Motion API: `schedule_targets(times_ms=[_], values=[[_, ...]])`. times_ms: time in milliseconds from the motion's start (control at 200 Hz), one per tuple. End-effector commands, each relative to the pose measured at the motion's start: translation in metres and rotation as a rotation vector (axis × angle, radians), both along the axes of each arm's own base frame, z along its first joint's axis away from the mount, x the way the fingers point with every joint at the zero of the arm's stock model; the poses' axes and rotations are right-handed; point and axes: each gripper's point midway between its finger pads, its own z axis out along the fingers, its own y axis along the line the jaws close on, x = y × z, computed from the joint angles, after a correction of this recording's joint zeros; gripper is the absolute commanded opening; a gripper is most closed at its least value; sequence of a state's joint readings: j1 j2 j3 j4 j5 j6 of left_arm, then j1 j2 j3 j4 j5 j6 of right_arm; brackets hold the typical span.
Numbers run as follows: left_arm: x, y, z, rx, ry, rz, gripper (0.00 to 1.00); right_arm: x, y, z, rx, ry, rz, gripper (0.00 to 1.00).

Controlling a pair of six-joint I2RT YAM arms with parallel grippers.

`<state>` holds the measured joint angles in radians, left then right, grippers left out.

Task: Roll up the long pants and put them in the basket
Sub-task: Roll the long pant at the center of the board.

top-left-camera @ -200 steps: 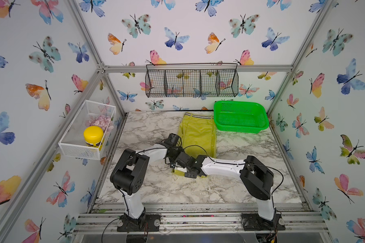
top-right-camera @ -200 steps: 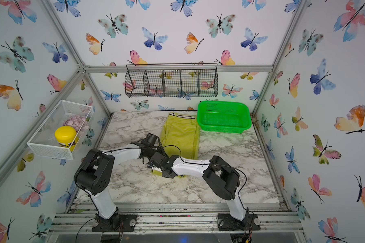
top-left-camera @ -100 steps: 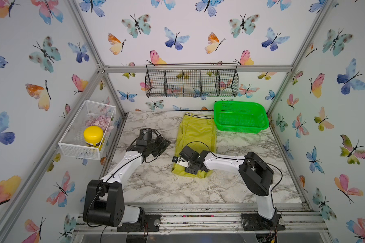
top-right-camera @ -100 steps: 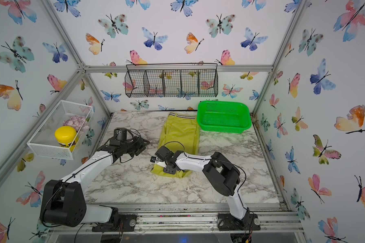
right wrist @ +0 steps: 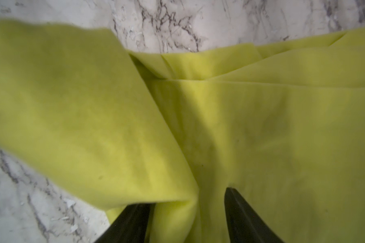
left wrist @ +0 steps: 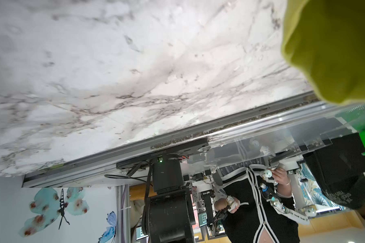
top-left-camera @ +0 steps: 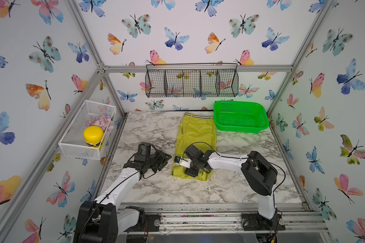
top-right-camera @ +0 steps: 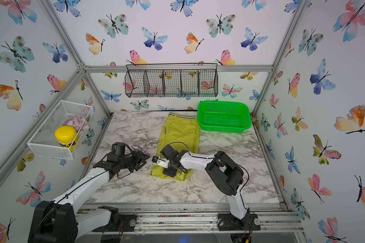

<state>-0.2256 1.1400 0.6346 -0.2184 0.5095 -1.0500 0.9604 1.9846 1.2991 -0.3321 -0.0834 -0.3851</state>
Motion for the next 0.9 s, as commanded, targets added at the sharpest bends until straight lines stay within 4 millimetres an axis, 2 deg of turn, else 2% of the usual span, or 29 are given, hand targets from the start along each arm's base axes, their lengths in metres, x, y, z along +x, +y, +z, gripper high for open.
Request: schedule_targets(times_ms=[0, 150, 205, 305, 410, 541, 656, 711, 896], values=[[-0.016, -0.017, 0.012, -0.047, 0.003, -0.05, 0.37, -0.021, -0.012, -0.027, -0.041, 0.117, 0.0, 0.62], [-0.037, -0.032, 0.011, 0.007, 0.021, -0.122, 0.32, 0.001, -0.021, -0.028, -0.033, 0.116, -0.062, 0.63], [-0.038, -0.032, 0.007, 0.031, 0.022, -0.111, 0.31, 0.005, -0.022, -0.029, -0.03, 0.122, -0.073, 0.63], [-0.045, -0.034, 0.007, 0.039, 0.023, -0.119, 0.22, 0.013, -0.026, -0.033, -0.037, 0.118, -0.09, 0.63], [-0.048, -0.026, -0.002, 0.103, 0.029, -0.097, 0.13, 0.023, -0.03, -0.039, -0.035, 0.137, -0.118, 0.61], [-0.042, -0.016, -0.02, 0.196, 0.038, -0.076, 0.13, 0.027, -0.03, -0.045, -0.04, 0.159, -0.129, 0.58], [-0.027, -0.01, -0.032, 0.282, 0.03, -0.056, 0.11, 0.027, -0.029, -0.047, -0.038, 0.178, -0.133, 0.51], [-0.021, -0.013, -0.037, 0.287, 0.027, -0.066, 0.08, 0.027, -0.029, -0.049, -0.043, 0.183, -0.135, 0.45], [-0.011, -0.025, -0.041, 0.309, 0.022, -0.1, 0.0, 0.03, -0.033, -0.051, -0.061, 0.176, -0.148, 0.45]])
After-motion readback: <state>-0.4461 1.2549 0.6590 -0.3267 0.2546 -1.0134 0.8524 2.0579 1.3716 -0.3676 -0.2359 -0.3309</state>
